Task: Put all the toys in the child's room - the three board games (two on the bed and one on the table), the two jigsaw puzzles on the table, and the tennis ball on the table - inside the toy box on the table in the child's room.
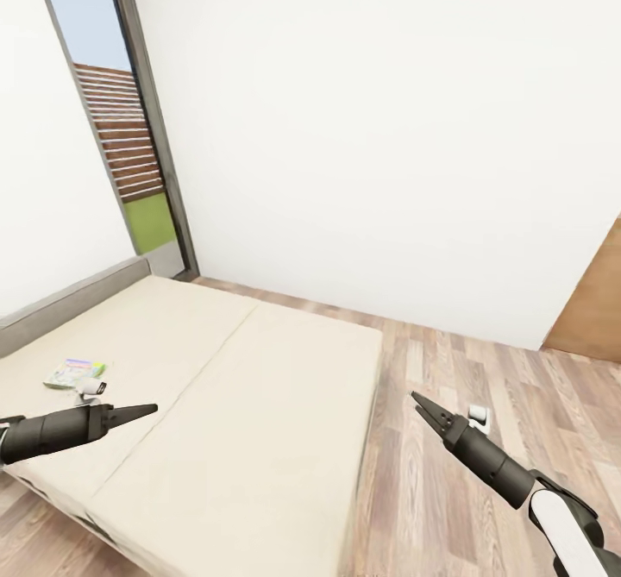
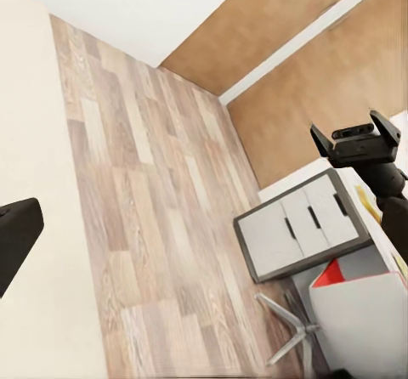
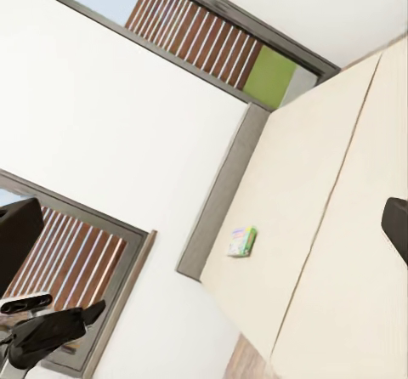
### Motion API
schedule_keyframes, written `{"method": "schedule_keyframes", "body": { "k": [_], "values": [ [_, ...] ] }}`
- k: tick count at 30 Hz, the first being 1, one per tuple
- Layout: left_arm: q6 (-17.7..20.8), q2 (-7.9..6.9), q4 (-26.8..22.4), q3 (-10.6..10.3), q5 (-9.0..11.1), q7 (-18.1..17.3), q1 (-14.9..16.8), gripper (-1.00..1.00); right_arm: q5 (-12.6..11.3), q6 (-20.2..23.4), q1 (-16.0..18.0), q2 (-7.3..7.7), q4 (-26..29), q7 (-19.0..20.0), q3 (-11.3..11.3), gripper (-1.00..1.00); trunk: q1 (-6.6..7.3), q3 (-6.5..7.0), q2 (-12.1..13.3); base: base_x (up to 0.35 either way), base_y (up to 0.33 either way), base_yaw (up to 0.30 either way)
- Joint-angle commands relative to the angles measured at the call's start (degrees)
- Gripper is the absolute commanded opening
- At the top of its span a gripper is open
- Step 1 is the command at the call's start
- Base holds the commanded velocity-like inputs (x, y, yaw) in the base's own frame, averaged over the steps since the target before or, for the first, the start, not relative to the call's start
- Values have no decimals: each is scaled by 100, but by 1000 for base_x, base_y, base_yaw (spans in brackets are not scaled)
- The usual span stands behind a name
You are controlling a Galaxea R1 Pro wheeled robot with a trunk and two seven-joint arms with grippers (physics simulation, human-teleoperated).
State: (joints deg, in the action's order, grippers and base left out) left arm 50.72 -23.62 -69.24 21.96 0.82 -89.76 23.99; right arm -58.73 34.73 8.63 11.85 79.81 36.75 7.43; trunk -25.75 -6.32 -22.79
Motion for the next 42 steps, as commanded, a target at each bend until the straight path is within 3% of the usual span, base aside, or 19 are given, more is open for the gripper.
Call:
{"method": "schedule_keyframes", "body": {
  "k": [1, 17, 42],
  "values": [
    [61, -2, -2, 2, -5, -24, 2, 100, -34, 43, 7, -2, 0, -1, 4, 100, -3, -13, -12, 0, 104, -278],
    [61, -2, -2, 2, -4, -24, 5, 100, -34, 40, 7, 1, 0, -3, 4, 100, -3, -13, -12, 0, 147, -254],
    [61, -7, -2, 6, -3, -24, 1, 100, -33, 42, 7, -1, 0, -2, 4, 100, -3, -13, -12, 0, 157, -14]
  ]
}}
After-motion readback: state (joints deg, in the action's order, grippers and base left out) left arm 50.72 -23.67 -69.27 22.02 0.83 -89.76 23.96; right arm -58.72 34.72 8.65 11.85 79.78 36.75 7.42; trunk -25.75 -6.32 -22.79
